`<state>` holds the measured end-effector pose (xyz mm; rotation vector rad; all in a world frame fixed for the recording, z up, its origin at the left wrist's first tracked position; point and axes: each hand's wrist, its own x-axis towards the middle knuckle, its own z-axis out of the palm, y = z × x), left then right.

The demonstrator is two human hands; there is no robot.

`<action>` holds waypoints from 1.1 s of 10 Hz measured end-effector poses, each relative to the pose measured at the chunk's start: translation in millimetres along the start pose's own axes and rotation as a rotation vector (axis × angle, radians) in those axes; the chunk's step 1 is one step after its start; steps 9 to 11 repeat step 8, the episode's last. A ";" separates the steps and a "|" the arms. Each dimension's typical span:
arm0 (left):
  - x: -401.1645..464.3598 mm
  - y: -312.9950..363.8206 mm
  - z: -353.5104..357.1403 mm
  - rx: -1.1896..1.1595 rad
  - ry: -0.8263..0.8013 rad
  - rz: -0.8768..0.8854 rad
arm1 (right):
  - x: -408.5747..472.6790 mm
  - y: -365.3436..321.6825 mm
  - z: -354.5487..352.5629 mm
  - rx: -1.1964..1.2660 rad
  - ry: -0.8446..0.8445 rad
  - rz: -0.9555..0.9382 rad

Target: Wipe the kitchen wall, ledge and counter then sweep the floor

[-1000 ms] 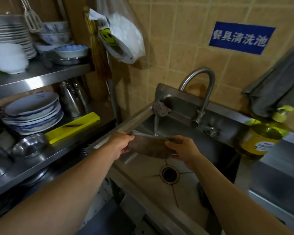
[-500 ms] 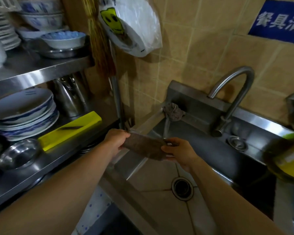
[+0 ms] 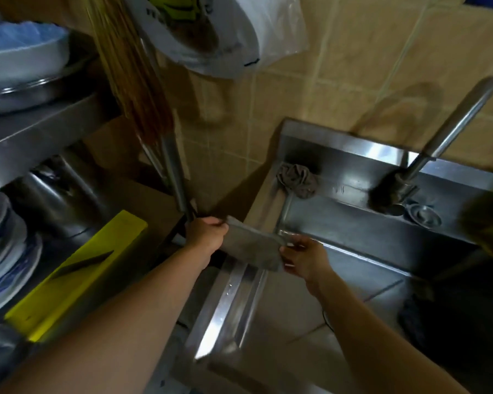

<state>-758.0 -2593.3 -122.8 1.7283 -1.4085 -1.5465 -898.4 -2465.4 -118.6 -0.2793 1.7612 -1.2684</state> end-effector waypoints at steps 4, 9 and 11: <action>0.3 -22.8 -1.3 0.595 -0.027 0.451 | 12.1 29.9 43.6 -0.615 0.178 -0.207; -24.9 -21.7 -8.7 0.598 -0.167 0.371 | -34.1 22.3 7.8 -0.756 0.007 -0.096; -24.9 -21.7 -8.7 0.598 -0.167 0.371 | -34.1 22.3 7.8 -0.756 0.007 -0.096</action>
